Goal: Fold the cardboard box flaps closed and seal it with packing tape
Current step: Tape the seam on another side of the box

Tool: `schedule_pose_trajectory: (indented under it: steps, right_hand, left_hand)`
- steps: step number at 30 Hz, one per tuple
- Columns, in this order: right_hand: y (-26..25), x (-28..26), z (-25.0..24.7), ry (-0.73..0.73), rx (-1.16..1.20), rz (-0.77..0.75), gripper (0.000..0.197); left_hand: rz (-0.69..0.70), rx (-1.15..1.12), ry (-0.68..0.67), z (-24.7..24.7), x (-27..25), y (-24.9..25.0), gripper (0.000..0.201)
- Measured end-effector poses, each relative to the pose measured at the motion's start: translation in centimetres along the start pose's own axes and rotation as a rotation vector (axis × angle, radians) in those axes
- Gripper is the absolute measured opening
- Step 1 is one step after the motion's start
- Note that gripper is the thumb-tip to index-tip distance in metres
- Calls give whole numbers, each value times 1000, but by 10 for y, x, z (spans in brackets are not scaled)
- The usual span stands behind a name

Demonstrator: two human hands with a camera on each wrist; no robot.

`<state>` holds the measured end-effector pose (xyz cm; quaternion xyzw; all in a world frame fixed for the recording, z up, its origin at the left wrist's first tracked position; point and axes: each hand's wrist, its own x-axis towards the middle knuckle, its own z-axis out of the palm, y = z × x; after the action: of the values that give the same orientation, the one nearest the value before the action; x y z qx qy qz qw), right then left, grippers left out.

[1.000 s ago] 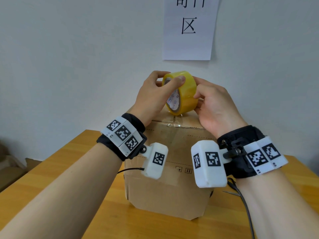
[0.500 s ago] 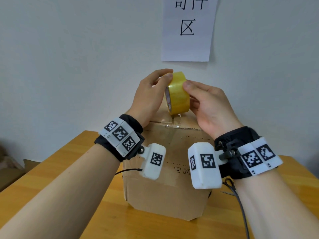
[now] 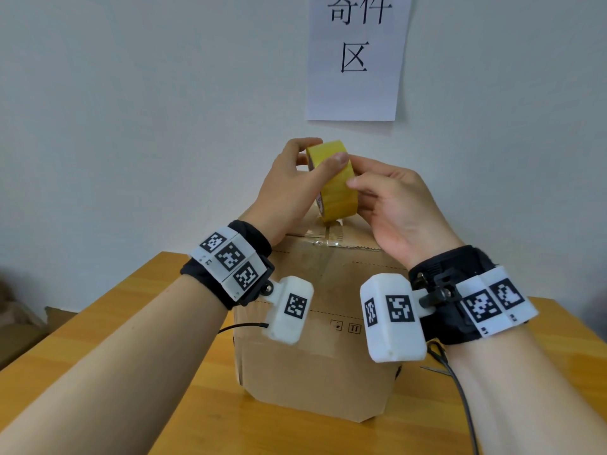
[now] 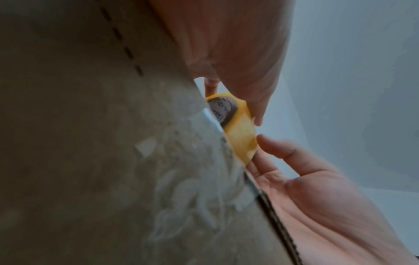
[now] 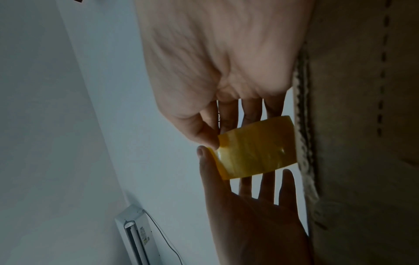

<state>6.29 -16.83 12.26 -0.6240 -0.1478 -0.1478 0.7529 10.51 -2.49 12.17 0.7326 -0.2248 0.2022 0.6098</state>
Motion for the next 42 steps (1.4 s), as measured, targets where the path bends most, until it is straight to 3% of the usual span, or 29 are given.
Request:
schedule_pose_trajectory:
  steps: [3,8,17,21,24,28,34,42]
  right_hand:
    - [0,0,0,19,0,4,41]
    - [1,2,1,70,49,21,25]
    - [2,2,0,74,-4,18,33]
    - [2,2,1,84,23,18,20]
    - [6,6,1,85,19,4,26]
    - [7,6,1,44,-27,1,32]
    - [3,3,8,101,-124,20,17]
    - [0,0,9,126,-89,52,14]
  left_hand:
    - [-10,-11,24,0,0,0,49]
    - [-18,-30,29,1,2,0,48]
    - [-37,-43,25,0,1,0,49]
    - [-33,-41,15,0,2,-1,49]
    - [-57,-70,24,0,3,-3,51]
    - [-58,-52,77,-1,4,-3,42]
    - [-20,-49,172,-5,1,-3,44]
    - [6,-225,184,-9,9,-12,25]
